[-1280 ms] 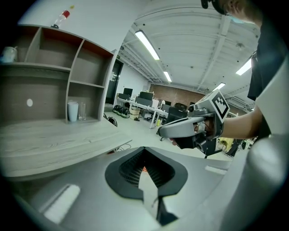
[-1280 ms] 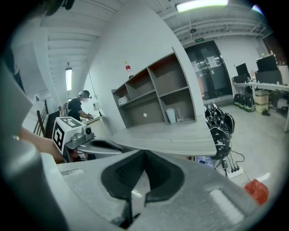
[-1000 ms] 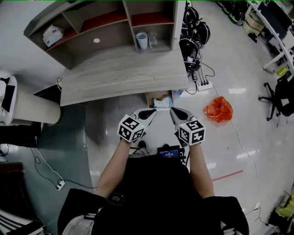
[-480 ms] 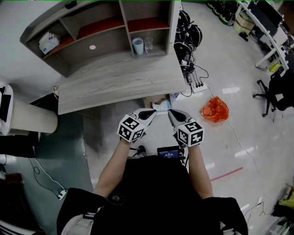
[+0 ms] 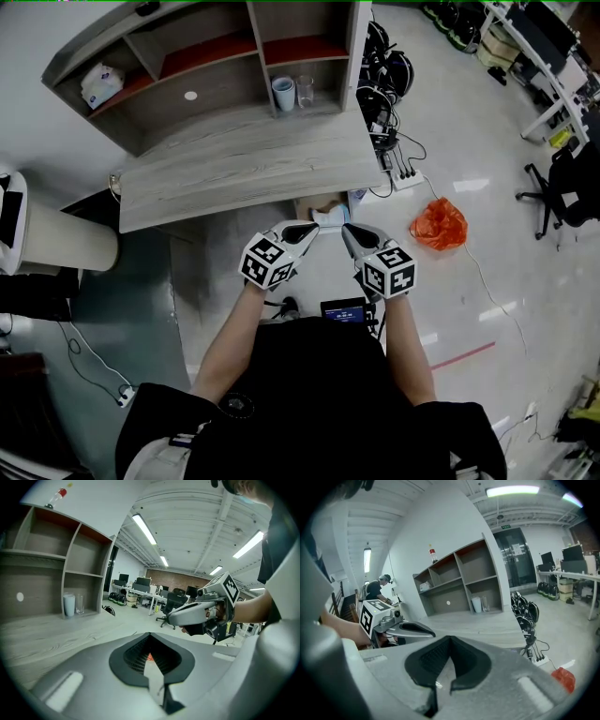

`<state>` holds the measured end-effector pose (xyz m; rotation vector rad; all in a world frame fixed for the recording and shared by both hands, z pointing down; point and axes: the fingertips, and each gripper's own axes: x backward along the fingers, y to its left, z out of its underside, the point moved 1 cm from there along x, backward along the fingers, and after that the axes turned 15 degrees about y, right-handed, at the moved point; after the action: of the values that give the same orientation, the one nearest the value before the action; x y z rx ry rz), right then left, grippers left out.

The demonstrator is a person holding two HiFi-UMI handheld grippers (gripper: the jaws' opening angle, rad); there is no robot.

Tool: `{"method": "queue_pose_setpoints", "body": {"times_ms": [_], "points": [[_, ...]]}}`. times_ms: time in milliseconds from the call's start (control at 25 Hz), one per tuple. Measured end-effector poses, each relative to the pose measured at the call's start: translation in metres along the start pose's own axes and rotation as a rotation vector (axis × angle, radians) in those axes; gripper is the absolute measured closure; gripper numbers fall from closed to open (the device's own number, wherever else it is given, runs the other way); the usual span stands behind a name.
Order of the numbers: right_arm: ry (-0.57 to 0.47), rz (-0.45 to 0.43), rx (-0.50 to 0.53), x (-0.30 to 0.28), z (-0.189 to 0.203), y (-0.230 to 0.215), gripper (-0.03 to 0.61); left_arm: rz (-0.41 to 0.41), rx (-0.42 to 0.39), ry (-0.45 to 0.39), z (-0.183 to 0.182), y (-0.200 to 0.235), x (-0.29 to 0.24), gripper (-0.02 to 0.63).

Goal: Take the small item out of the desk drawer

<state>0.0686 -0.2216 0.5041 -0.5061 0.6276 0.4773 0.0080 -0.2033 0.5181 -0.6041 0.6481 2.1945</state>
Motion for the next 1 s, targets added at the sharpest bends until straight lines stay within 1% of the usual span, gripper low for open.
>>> {"method": "queue_pose_setpoints", "body": {"times_ms": [440,640,1000], "points": [[0.002,-0.017,-0.014,0.007,0.006,-0.01,0.58,-0.016,0.008,0.012,0.0,-0.008,-0.006,0.612],[0.006,-0.041,-0.014,0.01,0.01,-0.017,0.58,-0.021,0.022,0.013,-0.001,-0.014,-0.013,0.614],[0.029,-0.099,-0.006,0.014,0.022,-0.036,0.58,-0.069,0.068,0.019,0.0,-0.022,-0.027,0.614]]}}
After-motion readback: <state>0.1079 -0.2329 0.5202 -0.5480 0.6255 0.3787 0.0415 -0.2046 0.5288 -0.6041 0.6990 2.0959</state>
